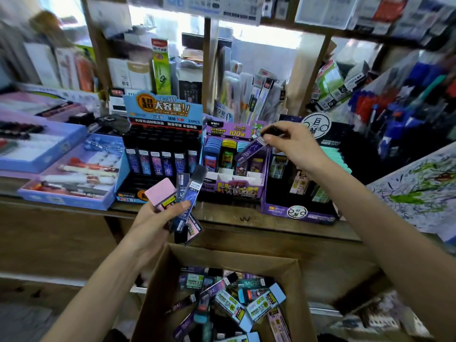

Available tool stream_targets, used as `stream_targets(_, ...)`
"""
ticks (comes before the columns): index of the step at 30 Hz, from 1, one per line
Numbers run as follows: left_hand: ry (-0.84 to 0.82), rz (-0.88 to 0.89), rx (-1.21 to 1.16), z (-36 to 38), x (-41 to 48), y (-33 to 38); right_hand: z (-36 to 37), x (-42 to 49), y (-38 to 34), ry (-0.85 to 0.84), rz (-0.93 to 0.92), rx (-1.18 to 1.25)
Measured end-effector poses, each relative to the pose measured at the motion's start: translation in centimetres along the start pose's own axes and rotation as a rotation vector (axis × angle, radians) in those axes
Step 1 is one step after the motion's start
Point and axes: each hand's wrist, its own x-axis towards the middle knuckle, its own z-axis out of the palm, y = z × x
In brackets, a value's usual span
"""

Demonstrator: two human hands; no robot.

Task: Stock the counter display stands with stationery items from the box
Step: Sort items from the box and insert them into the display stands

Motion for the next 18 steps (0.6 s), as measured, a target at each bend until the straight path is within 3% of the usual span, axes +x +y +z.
stream_targets(6, 0.064, 0.026, 0.0, -2.4, 0.2, 0.9, 5.0, 2.2, -3.5, 0.017, -0.037, 0.133)
stream_targets(18, 0.13, 0.029, -0.068, -6.8, 0.5, 1.3, 12.7, 3.3, -4.3, -0.138, -0.239, -0.353)
